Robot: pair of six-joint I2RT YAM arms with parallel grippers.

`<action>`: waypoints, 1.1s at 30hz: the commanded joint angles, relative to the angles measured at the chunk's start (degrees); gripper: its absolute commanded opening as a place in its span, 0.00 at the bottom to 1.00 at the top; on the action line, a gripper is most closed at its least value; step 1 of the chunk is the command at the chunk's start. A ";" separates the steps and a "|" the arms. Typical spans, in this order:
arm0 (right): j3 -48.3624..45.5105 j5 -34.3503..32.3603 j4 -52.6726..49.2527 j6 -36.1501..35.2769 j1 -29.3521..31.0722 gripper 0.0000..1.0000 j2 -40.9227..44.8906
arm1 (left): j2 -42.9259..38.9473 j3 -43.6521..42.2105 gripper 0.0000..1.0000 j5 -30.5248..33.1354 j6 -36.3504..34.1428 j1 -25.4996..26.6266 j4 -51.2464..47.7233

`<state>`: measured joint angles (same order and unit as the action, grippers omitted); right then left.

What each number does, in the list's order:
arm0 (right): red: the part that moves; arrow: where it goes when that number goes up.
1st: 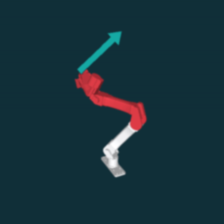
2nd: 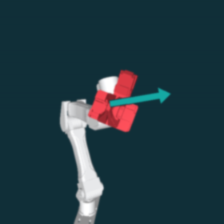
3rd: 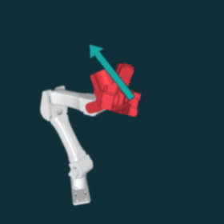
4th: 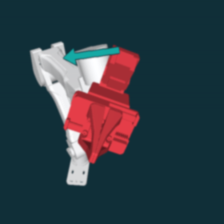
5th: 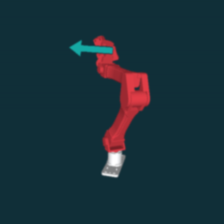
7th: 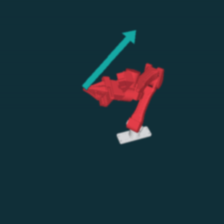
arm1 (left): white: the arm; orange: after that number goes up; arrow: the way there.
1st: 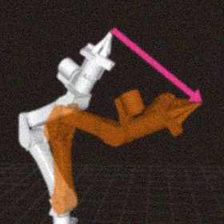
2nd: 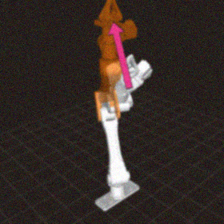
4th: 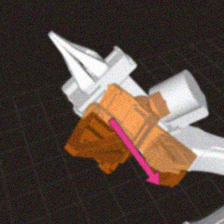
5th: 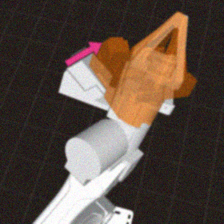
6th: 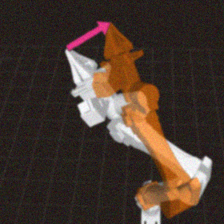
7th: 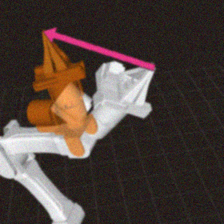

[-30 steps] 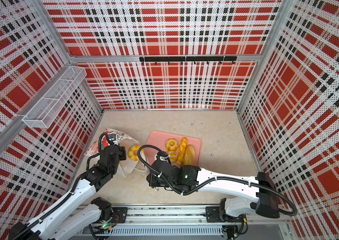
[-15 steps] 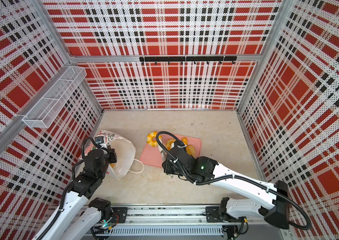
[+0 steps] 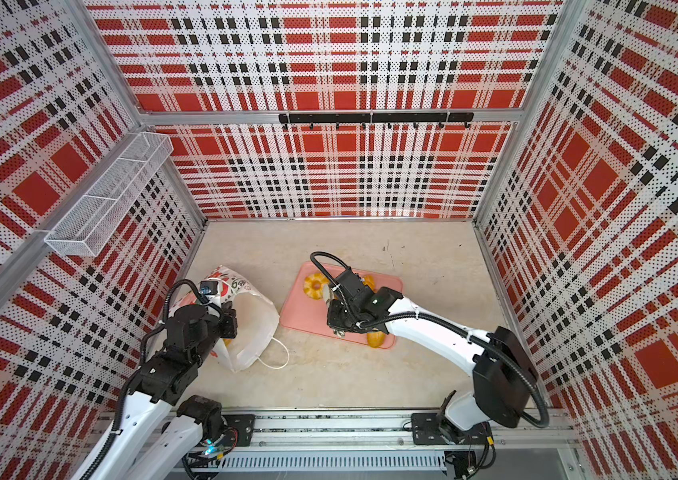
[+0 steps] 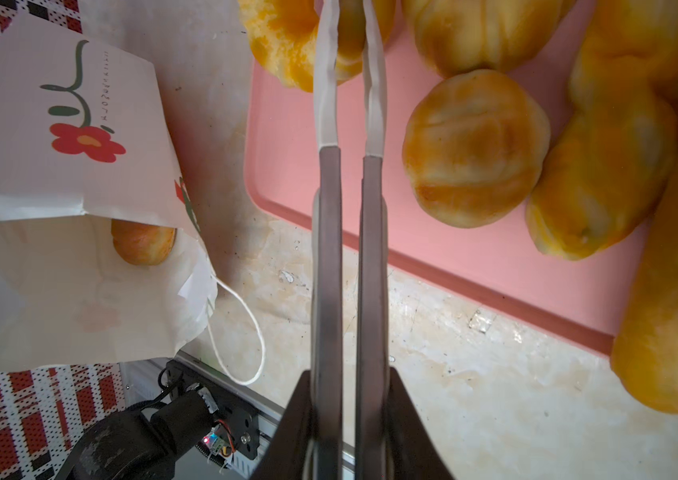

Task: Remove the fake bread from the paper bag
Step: 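Lower the ring bread onto the tray's far side and release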

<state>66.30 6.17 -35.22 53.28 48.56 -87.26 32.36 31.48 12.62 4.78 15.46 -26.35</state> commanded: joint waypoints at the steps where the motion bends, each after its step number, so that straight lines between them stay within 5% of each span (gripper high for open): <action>1: 4.70 3.20 3.73 -3.27 -1.05 0.00 -2.70 | -0.63 1.26 0.00 -1.90 0.47 -0.26 -0.62; 10: 12.04 4.81 2.02 -5.77 -2.09 0.00 -10.75 | -1.98 1.30 0.00 -0.44 -0.63 -0.39 -1.07; 14: 12.77 4.25 1.48 -5.90 -2.15 0.25 -11.10 | -2.24 1.39 0.00 -0.15 -0.95 -0.43 -1.73; 21: 10.09 0.91 -0.24 -5.73 -2.33 0.18 -6.76 | -2.69 1.30 0.00 -0.28 -0.67 -0.36 -1.78; 33: 9.69 1.03 -2.75 -7.79 -2.81 0.40 -1.34 | -2.54 0.71 0.00 -0.97 1.30 -0.35 -1.36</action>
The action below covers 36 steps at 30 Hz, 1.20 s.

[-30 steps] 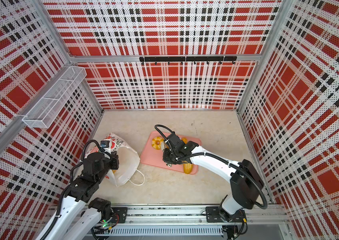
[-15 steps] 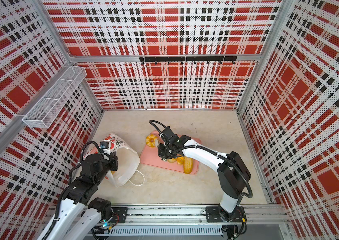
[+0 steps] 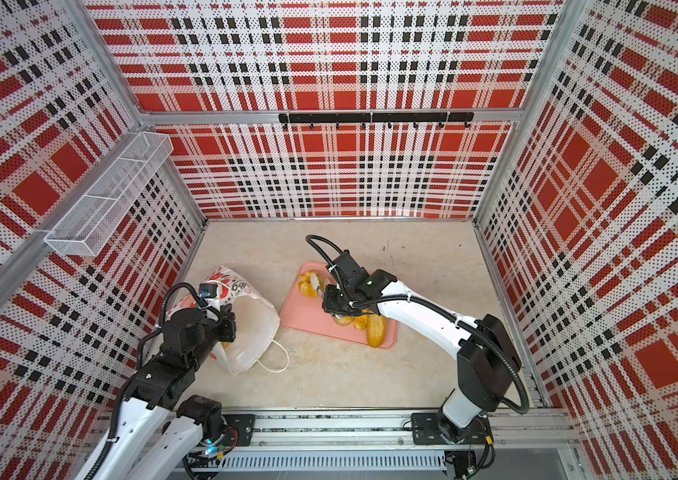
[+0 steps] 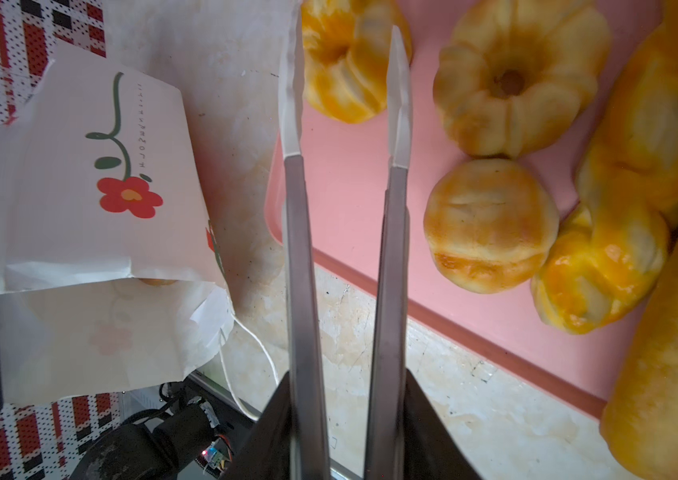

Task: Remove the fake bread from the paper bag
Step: 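Lower the ring bread onto the tray's far side and release, then draw the tongs back and swing them into the bag mouth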

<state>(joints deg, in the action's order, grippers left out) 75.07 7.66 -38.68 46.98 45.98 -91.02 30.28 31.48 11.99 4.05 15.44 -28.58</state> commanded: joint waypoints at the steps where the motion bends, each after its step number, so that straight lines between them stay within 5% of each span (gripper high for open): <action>1: 1.11 -0.37 0.48 -1.73 -0.21 0.40 2.60 | -0.46 0.62 0.00 -0.52 2.25 -0.33 1.05; 7: 0.71 0.61 0.54 -2.07 -0.20 0.37 4.32 | -0.46 0.24 0.00 -0.98 2.56 -0.31 1.30; 12: -3.16 8.14 7.48 -2.63 0.02 0.36 8.73 | -0.83 -0.02 0.00 -1.87 2.02 -0.07 1.97; 27: -17.93 17.13 6.60 -7.22 5.97 0.35 31.63 | -2.18 1.69 0.00 -9.97 -6.81 0.62 -3.92; 36: -19.76 20.20 22.97 -3.34 17.58 0.34 21.17 | -2.26 0.68 0.00 -12.01 -7.33 0.37 -3.15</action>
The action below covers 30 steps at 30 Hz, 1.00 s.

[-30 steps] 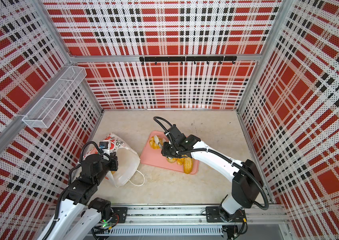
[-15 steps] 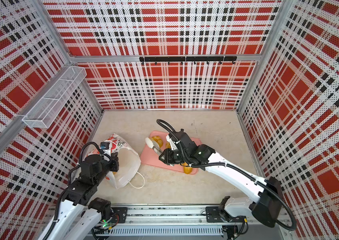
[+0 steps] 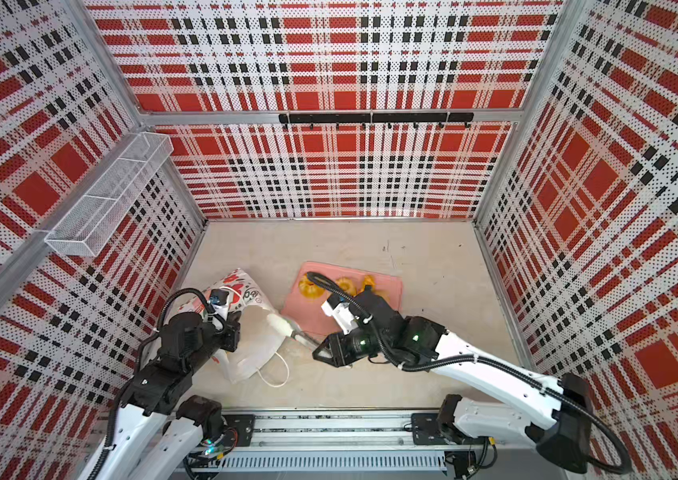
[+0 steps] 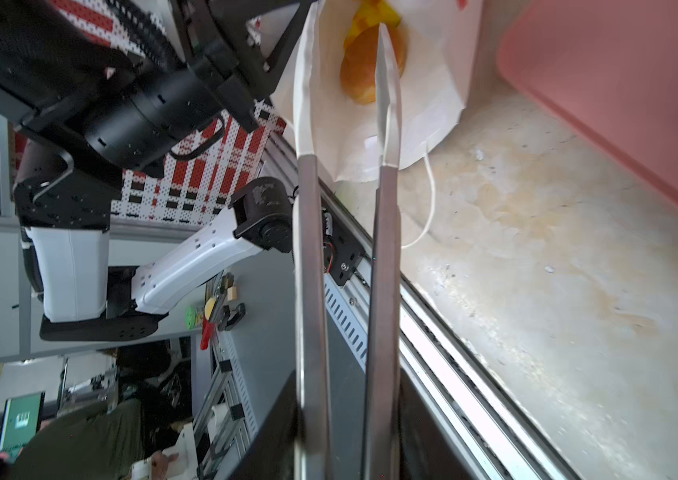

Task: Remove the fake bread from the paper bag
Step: 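Draw the tongs back and swing them into the bag mouth, then pinch the round bun inside the bag with the tongs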

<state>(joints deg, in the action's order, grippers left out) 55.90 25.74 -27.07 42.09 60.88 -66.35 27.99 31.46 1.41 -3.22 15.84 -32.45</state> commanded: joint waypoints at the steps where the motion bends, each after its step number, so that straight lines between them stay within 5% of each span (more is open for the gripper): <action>1: -0.70 2.32 13.79 2.54 3.67 0.34 -5.48 | 0.44 0.79 0.00 -1.34 0.53 -0.10 0.76; 14: 2.15 -0.14 29.04 14.05 4.95 0.38 -28.55 | 3.95 -0.42 0.00 1.86 8.34 -0.15 3.85; 19: 3.14 -0.70 39.61 21.54 4.93 0.41 -34.25 | 4.38 -0.87 0.00 2.27 8.81 -0.11 4.91; 30: 8.36 -1.85 42.33 26.83 5.30 0.43 -40.42 | 5.11 -1.91 0.00 1.05 9.98 -0.10 8.83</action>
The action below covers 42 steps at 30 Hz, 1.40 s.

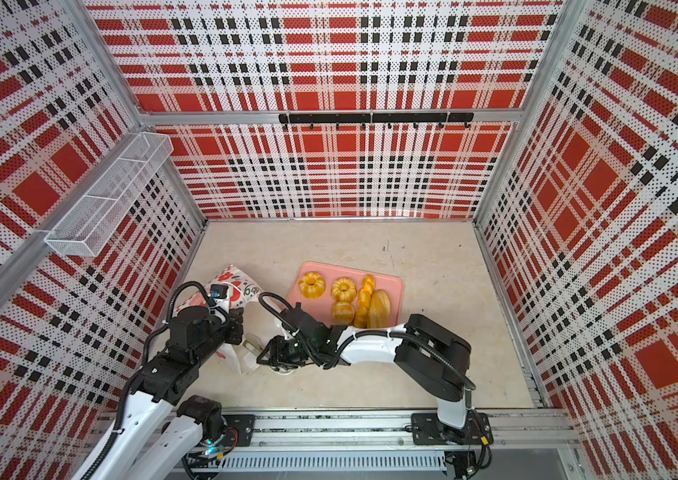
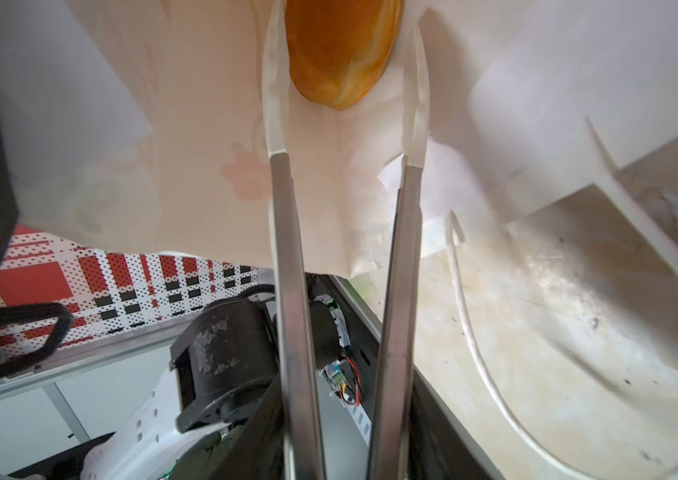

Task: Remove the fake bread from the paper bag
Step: 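Pinch the round bun inside the bag with the tongs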

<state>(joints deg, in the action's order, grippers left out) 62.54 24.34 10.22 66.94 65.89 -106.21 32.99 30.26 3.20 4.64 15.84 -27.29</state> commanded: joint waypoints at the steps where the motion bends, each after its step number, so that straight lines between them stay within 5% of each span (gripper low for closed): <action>1: 1.81 -0.59 4.97 2.16 0.29 0.43 -0.56 | 0.39 -0.77 0.00 -0.77 2.30 -0.05 4.18; 14: 4.08 -1.77 14.06 7.86 -0.23 0.36 -8.51 | 2.61 -1.69 0.00 -1.58 4.03 1.09 7.74; 22: 0.62 -5.71 10.87 5.45 -0.32 0.00 -4.09 | 3.26 -0.31 0.00 0.15 3.00 1.13 7.81; 42: -8.97 -16.49 -15.44 -4.38 1.89 0.00 21.80 | 6.29 2.77 0.00 15.51 4.30 6.84 10.92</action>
<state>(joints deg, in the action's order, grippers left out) 53.87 9.82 -3.44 64.90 66.87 -87.07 39.53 30.83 13.58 7.29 22.44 -18.33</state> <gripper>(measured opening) 0.240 0.051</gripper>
